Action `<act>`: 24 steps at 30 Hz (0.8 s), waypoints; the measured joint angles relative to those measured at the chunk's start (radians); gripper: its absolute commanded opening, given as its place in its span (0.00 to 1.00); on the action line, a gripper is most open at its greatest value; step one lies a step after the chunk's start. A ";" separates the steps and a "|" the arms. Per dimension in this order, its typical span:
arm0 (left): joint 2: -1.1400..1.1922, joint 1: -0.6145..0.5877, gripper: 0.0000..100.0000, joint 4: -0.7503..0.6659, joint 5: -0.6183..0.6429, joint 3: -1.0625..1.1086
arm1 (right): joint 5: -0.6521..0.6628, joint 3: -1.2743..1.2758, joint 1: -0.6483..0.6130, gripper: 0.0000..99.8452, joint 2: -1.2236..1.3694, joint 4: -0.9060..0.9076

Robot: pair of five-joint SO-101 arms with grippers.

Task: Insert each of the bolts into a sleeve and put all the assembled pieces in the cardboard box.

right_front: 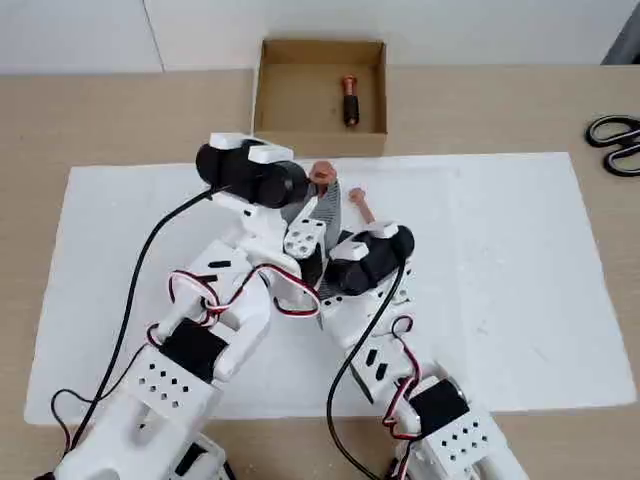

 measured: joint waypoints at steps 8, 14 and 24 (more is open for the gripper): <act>0.000 0.000 0.01 0.008 0.000 0.020 | 0.000 0.000 0.000 0.02 0.000 0.000; 0.000 0.000 0.01 0.052 0.000 0.020 | 0.000 0.000 0.000 0.02 0.000 0.000; 0.000 0.028 0.01 0.072 0.034 0.020 | 0.000 0.000 0.000 0.02 0.000 0.000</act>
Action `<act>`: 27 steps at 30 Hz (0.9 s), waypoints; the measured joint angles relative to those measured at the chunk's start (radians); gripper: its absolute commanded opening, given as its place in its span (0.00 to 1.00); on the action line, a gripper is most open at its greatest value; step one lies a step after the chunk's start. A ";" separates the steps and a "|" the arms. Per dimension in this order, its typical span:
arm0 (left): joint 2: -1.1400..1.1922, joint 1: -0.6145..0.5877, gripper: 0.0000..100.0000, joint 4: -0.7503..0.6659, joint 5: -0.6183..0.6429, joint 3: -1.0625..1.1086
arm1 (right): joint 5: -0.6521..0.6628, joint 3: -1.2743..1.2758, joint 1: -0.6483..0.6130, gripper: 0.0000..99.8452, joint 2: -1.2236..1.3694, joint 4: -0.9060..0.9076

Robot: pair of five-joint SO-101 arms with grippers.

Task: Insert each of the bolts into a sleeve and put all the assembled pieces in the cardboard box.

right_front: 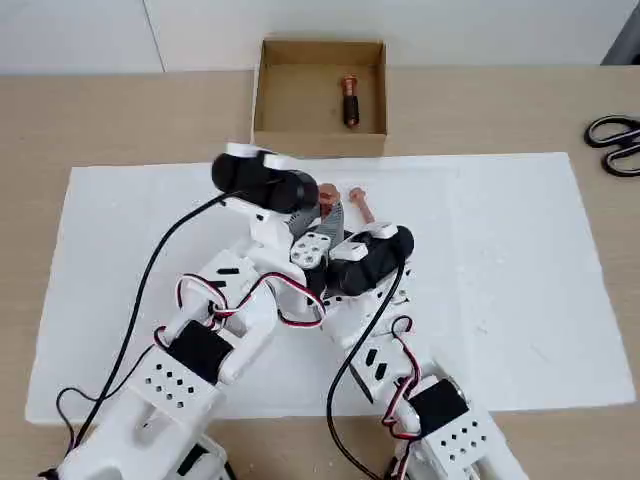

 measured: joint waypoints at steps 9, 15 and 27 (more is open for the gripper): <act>0.000 0.002 0.01 0.006 0.002 0.000 | 0.000 0.000 0.002 0.02 0.000 0.000; 0.000 0.002 0.01 0.066 0.002 0.000 | 0.000 0.000 0.000 0.02 0.000 0.000; 0.000 0.003 0.01 0.135 0.006 0.000 | 0.000 0.000 0.000 0.02 0.000 0.000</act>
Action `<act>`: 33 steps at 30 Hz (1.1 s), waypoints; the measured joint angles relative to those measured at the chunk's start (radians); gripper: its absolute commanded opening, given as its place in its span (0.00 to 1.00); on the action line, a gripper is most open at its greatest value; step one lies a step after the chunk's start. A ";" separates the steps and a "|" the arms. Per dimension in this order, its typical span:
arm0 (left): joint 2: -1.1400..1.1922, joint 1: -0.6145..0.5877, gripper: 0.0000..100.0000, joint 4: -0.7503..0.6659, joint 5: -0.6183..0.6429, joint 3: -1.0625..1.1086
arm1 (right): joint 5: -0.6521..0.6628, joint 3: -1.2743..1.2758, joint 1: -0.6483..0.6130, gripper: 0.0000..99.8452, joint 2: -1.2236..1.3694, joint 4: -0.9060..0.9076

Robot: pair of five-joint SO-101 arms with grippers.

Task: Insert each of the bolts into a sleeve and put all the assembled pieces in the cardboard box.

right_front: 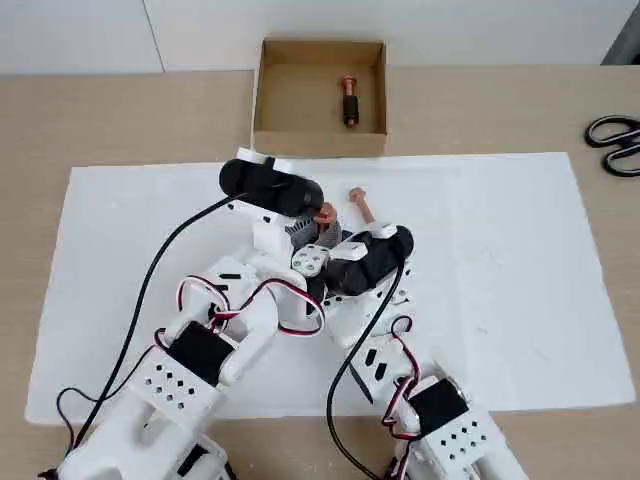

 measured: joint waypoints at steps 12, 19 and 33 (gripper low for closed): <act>-0.002 0.006 0.01 0.020 -0.026 0.029 | -0.003 0.002 -0.002 0.02 0.000 0.000; -0.003 0.008 0.01 0.020 -0.026 0.054 | -0.003 0.002 -0.002 0.02 0.000 0.000; -0.026 0.008 0.01 0.012 -0.026 0.101 | 0.000 0.012 -0.003 0.02 0.002 0.000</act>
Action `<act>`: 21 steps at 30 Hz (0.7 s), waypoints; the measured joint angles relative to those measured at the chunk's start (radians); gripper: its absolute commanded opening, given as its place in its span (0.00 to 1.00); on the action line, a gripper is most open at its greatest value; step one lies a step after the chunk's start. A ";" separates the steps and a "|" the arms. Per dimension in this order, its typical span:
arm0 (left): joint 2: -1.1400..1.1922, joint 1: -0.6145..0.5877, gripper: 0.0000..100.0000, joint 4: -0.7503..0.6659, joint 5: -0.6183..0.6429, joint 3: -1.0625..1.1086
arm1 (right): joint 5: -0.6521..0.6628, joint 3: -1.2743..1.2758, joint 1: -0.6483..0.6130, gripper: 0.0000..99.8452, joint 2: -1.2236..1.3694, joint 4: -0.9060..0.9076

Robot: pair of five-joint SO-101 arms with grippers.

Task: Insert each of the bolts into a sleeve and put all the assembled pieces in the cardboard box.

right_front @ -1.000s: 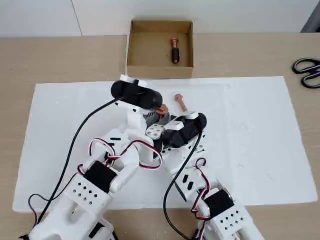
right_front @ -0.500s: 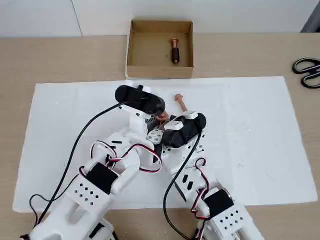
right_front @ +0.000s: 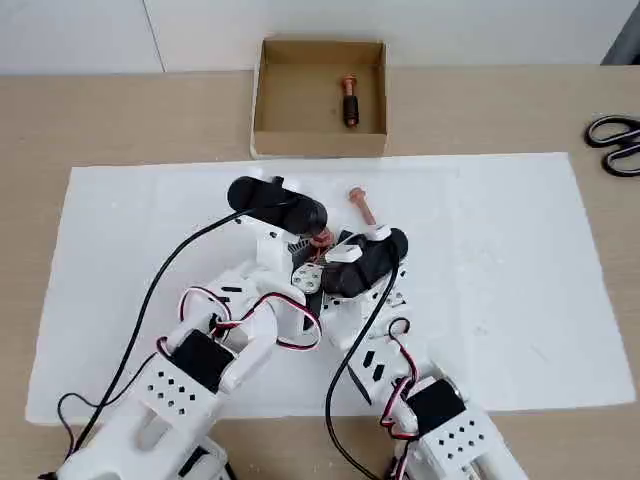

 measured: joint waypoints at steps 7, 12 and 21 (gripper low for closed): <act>-0.002 0.000 0.14 0.002 0.000 0.000 | 0.000 0.000 0.000 0.02 0.000 0.000; -0.003 -0.008 0.18 0.005 0.000 0.000 | -0.002 -0.002 0.002 0.02 0.000 0.002; 0.000 -0.008 0.18 0.078 0.000 -0.055 | 0.000 -0.003 0.002 0.02 0.000 0.002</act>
